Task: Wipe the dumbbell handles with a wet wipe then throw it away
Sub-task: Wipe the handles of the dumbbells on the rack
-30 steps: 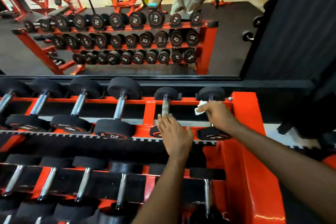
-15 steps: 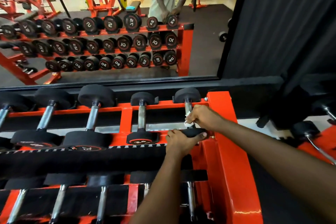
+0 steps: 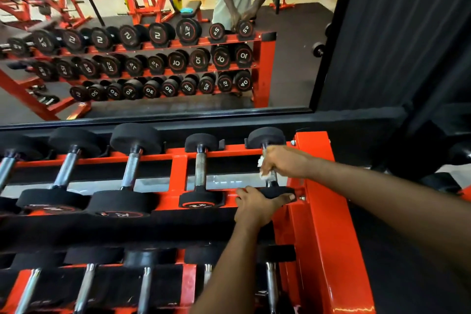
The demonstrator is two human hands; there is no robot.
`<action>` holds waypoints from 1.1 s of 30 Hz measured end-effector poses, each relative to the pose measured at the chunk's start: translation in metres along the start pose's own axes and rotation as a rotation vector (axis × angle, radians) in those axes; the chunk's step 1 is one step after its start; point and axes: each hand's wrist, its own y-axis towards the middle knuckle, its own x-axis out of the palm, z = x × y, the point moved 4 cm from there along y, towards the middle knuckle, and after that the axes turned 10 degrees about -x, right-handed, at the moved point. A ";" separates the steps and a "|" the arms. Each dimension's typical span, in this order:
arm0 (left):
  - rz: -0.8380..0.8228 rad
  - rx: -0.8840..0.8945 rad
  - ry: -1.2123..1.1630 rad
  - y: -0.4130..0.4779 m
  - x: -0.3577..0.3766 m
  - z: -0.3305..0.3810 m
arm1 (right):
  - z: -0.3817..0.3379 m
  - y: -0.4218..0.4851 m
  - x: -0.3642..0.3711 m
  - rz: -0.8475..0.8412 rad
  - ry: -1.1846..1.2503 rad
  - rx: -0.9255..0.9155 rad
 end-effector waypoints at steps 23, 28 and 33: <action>-0.030 0.022 -0.071 0.005 -0.001 -0.004 | 0.011 -0.006 0.026 0.756 0.611 0.950; -0.006 0.035 -0.077 0.009 0.001 -0.004 | 0.055 0.024 0.059 0.795 1.285 1.010; -0.011 0.032 -0.081 0.008 0.002 -0.006 | 0.029 0.007 0.056 0.605 1.435 0.927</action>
